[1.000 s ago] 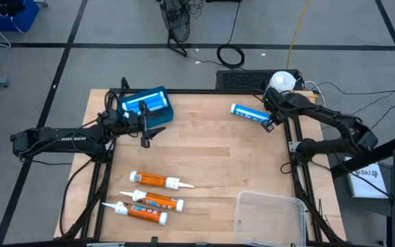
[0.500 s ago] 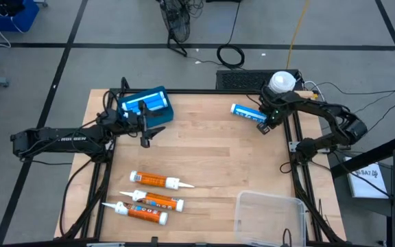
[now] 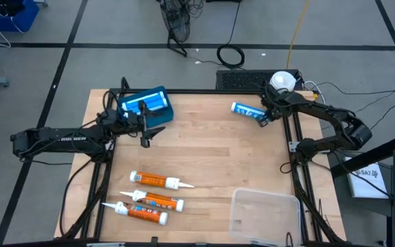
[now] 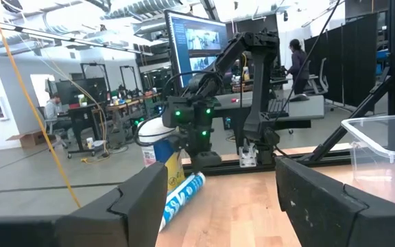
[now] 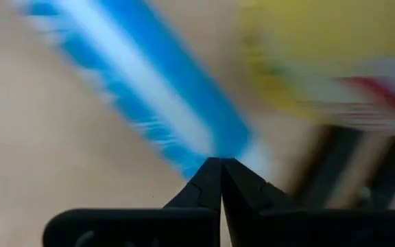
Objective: Pick & place silicon tubes, Sealant and Lysol wipes
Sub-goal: Put the blue sealant into the blue bin
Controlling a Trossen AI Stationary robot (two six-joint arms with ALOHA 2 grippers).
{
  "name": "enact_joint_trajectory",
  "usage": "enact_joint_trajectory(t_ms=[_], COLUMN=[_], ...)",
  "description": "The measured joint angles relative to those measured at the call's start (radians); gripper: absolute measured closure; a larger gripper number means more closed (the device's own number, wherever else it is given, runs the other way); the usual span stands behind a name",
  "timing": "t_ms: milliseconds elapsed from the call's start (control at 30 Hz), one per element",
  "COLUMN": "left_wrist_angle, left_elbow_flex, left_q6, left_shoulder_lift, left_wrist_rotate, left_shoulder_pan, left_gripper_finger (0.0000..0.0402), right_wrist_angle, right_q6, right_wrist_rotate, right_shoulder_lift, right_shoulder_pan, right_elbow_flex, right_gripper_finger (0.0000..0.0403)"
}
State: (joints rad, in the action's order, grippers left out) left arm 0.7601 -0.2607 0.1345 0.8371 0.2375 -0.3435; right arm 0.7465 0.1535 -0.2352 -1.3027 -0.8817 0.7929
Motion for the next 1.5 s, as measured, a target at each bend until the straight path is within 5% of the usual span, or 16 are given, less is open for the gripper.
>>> enact_joint_trajectory(t_ms=[100,367,633,1000,1500], left_wrist_angle=[0.000,0.000,0.000,0.000,0.000], left_elbow_flex=[0.000,0.000,0.000,0.000,0.000], left_q6=[0.000,-0.002,-0.008,-0.002,0.010], left_shoulder_lift=[0.000,0.000,0.000,0.000,0.000], left_wrist_rotate=[0.000,0.000,0.000,0.000,0.000], left_shoulder_pan=[0.000,0.000,0.000,0.000,0.000], left_gripper_finger=[0.0137,0.0146,0.0133,0.0147,0.0138], right_wrist_angle=[-0.008,-0.025,-0.047,-0.284,-0.548], right_q6=[0.010,0.005,-0.021,0.003,0.083], right_wrist_rotate=[-0.086,-0.107,0.368,0.445,0.447], right_shoulder_lift=[-0.006,-0.087,-0.104,0.037,0.032], right_shoulder_pan=[-0.008,-0.013,0.008,0.163,0.337], right_elbow_flex=[0.000,0.002,-0.001,0.000,0.058], right_gripper_finger=[0.0403,0.0403,0.0403,0.0403,0.0403])
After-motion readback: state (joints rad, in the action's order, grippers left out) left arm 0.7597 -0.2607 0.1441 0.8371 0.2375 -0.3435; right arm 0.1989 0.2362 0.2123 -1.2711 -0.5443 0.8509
